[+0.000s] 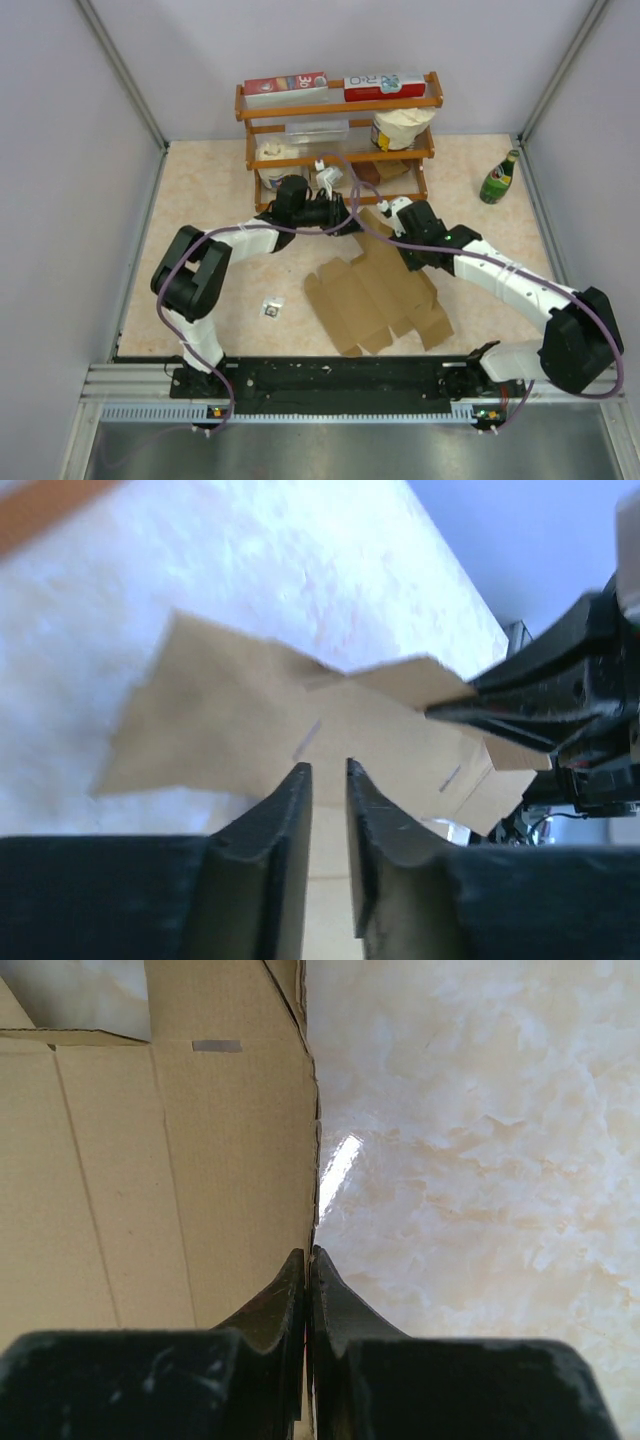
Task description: Fold the paper box
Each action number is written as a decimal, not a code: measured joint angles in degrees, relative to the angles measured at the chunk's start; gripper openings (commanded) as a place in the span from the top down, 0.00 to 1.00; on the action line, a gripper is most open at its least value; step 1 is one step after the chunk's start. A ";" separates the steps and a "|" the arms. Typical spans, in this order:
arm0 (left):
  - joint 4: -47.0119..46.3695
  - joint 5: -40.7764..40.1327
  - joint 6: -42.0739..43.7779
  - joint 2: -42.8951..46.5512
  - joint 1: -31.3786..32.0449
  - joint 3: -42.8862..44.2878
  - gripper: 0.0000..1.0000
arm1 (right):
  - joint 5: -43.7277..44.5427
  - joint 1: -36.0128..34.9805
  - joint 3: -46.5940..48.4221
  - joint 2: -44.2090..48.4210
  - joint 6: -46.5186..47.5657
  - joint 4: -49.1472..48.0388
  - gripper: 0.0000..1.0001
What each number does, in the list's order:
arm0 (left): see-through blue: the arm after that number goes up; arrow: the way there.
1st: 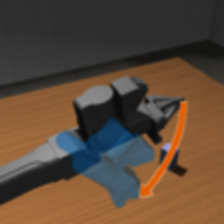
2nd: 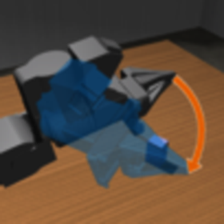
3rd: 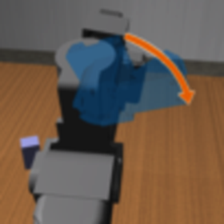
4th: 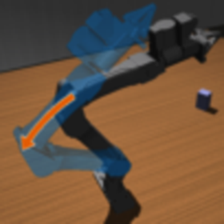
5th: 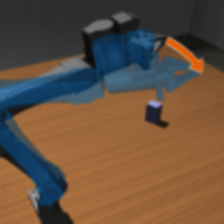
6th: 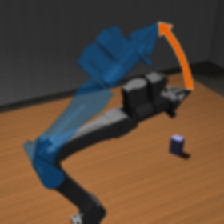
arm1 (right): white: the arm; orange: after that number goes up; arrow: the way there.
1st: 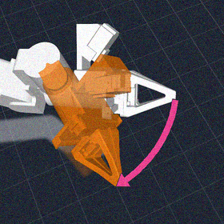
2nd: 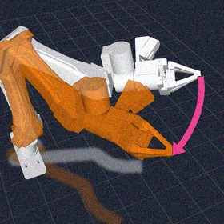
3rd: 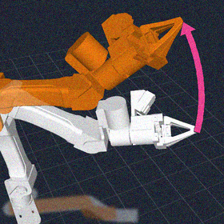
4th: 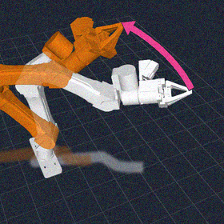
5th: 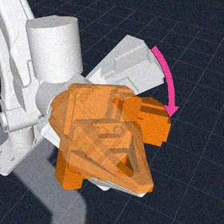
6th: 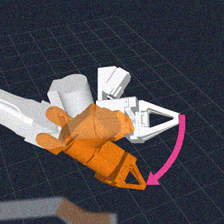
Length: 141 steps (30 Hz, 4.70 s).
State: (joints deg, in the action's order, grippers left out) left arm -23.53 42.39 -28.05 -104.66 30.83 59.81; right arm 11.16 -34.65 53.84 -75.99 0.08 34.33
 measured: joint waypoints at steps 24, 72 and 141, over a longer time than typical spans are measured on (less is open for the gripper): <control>2.51 1.53 -1.36 -6.36 1.77 9.97 1.00 | -7.15 -0.09 -0.61 2.62 3.06 -1.77 1.00; 13.51 -5.60 3.56 10.29 -17.73 4.46 0.01 | 11.67 -10.25 3.08 -1.60 22.34 -6.93 1.00; -28.28 2.29 -1.66 12.11 -6.25 -26.62 0.53 | -3.19 -10.36 -6.19 4.55 36.96 -13.11 1.00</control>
State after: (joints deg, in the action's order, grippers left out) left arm -51.81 44.69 -29.71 -92.55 24.58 33.19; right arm 7.97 -45.01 47.66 -71.44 37.04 21.21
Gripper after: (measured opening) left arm 0.481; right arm 0.008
